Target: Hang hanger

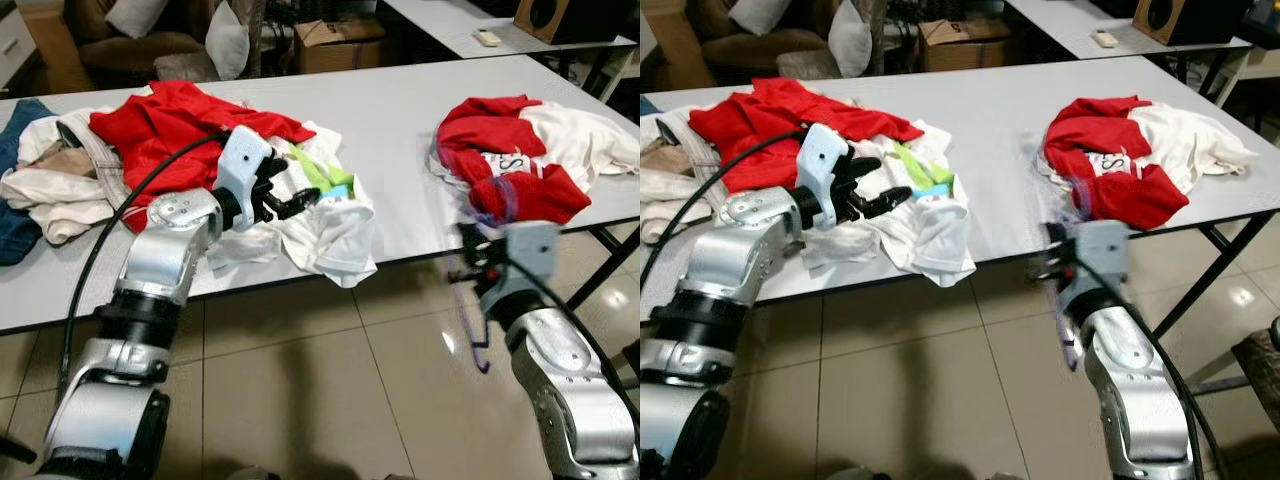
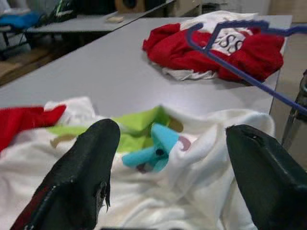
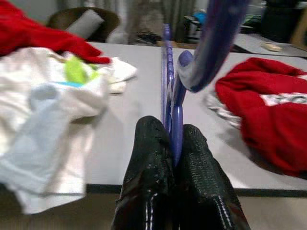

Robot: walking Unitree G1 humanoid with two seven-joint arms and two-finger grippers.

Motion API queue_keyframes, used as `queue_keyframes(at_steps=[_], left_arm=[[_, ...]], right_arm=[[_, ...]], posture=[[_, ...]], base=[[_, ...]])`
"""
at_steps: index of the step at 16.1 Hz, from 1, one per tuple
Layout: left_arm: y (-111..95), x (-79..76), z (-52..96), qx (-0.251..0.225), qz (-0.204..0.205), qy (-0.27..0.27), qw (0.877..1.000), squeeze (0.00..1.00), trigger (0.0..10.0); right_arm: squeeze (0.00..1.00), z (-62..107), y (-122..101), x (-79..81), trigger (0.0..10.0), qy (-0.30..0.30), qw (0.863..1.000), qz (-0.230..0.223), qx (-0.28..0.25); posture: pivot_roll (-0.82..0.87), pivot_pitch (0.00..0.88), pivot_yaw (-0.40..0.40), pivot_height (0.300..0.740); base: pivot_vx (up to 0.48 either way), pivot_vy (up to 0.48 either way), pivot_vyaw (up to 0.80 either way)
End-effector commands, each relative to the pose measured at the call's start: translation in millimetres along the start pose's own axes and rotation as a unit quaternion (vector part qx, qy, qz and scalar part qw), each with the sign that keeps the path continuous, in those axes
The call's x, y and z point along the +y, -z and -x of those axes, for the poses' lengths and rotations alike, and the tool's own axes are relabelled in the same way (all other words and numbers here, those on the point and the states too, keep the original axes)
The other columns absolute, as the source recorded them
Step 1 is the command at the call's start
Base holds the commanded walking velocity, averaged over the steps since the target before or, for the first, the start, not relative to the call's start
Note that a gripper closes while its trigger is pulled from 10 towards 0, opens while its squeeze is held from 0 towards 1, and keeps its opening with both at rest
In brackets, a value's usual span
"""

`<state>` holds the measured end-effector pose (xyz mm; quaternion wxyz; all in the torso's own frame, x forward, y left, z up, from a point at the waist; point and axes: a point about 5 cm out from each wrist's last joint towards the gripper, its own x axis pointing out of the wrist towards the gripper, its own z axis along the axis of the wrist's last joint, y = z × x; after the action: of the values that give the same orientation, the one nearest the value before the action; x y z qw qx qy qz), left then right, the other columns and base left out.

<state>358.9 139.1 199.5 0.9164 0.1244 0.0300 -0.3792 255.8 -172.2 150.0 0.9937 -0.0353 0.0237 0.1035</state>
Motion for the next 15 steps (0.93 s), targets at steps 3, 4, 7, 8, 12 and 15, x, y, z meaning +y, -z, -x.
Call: queue_keyframes(at_steps=[3,4,7,8,12,15], left_arm=[[17,-3.8,25.0,0.076,-0.095,0.070,0.990,0.00,10.0],[34,-5.1,34.0,0.133,-0.127,0.081,0.980,0.00,10.0],[53,-2.9,33.8,0.180,-0.164,0.053,0.968,0.00,10.0],[61,-1.4,30.5,0.190,-0.167,0.023,0.967,0.00,10.0],[91,-2.0,29.2,0.245,-0.194,0.000,0.950,0.00,10.0],[104,-1.5,35.1,0.262,-0.213,0.018,0.941,0.00,10.0]], right_arm=[[0.00,17.1,-28,9.2,10.0,-0.196,0.979,-0.018,-0.042],[0.00,22.9,-40,13.1,10.0,-0.294,0.955,-0.019,-0.042],[0.00,24.3,-37,17.3,10.0,-0.373,0.928,0.006,0.007],[0.00,21.9,-22,15.1,10.0,-0.373,0.926,0.026,0.060],[0.00,6.8,-1,-2.9,10.0,-0.284,0.950,0.039,0.122],[0.00,13.9,-4,-27.9,10.0,-0.222,0.966,0.022,0.128]], posture=[[-0.17,0.000,0.027,0.740],[-0.16,0.000,0.003,0.740],[-0.14,0.000,-0.010,0.740],[-0.13,0.000,-0.016,0.740],[-0.14,0.000,0.001,0.740],[-0.14,0.000,0.000,0.740]], base=[[0.000,0.000,0.00],[0.000,0.000,0.00],[0.000,0.000,0.00],[0.000,0.000,0.00],[0.000,0.000,0.00],[0.000,0.000,0.00]])
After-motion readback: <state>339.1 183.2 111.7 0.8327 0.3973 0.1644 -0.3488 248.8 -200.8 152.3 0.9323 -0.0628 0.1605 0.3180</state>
